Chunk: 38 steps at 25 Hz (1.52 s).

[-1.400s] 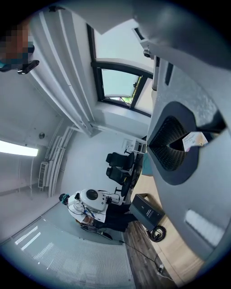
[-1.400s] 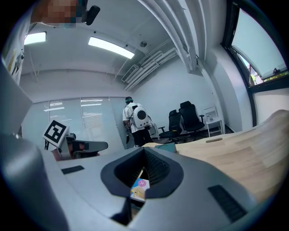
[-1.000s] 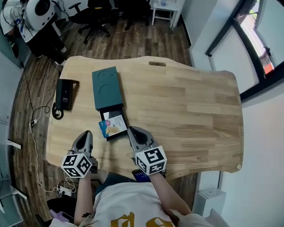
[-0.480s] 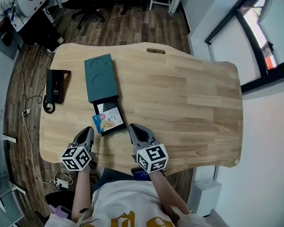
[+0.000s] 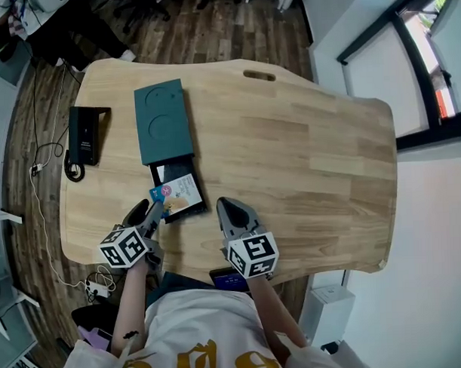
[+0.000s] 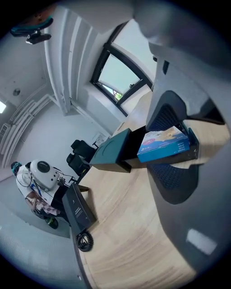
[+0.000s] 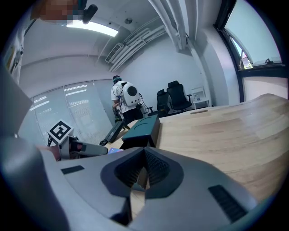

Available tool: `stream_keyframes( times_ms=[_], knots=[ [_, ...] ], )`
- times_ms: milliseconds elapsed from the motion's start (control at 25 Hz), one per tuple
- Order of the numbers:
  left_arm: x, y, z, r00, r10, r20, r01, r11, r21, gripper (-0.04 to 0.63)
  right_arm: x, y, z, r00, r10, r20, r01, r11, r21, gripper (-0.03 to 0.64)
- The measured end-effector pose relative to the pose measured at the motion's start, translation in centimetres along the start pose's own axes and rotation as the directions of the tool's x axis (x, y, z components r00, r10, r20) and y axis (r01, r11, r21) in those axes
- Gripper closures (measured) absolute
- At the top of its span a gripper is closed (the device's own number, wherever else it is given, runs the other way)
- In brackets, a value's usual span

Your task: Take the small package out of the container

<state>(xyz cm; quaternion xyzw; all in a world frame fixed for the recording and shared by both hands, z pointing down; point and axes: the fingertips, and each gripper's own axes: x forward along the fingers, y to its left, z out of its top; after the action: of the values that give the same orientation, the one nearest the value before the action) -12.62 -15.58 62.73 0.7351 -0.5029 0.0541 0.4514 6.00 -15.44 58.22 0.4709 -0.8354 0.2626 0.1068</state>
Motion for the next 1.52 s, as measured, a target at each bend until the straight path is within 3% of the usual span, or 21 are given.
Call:
stream_keyframes(
  times_ms=[120, 440, 680, 800, 920, 1320, 1520],
  knots=[
    [0.9, 0.3, -0.3, 1.0, -0.018, -0.025, 0.016, 0.999, -0.047, 0.385, 0.8, 0.2, -0.2, 1.0, 0.005, -0.014, -0.005, 1.0, 0.003, 0.612],
    [2.7, 0.9, -1.2, 0.996, -0.03, -0.088, 0.025, 0.998, -0.058, 0.385, 2.6, 0.2, -0.5, 0.999, 0.013, -0.037, -0.013, 1.0, 0.005, 0.612],
    [3.0, 1.1, -1.6, 0.993, -0.002, -0.12, 0.001, 1.0, -0.01, 0.387, 3.0, 0.3, -0.9, 0.998, 0.014, -0.057, -0.014, 1.0, -0.003, 0.612],
    [2.3, 1.3, -1.3, 0.994, -0.02, -0.107, 0.014, 0.998, -0.055, 0.388, 3.1, 0.5, -0.7, 0.998, 0.022, -0.053, -0.021, 1.0, 0.013, 0.612],
    [1.2, 1.5, -0.8, 0.996, -0.048, -0.081, 0.041, 0.995, -0.086, 0.447, 3.2, 0.8, -0.8, 0.998, 0.033, -0.05, -0.031, 0.999, 0.026, 0.612],
    [-0.7, 0.9, 0.9, 0.994, -0.102, 0.028, 0.106, 0.971, -0.214, 0.501, 2.8, 2.2, -0.7, 0.998, 0.038, -0.053, -0.04, 0.998, -0.038, 0.612],
    [-1.2, 0.6, 1.2, 0.991, -0.123, 0.052, 0.132, 0.964, -0.23, 0.503, 2.5, 2.4, -0.6, 0.998, 0.035, -0.052, -0.037, 0.998, -0.043, 0.612]
  ],
)
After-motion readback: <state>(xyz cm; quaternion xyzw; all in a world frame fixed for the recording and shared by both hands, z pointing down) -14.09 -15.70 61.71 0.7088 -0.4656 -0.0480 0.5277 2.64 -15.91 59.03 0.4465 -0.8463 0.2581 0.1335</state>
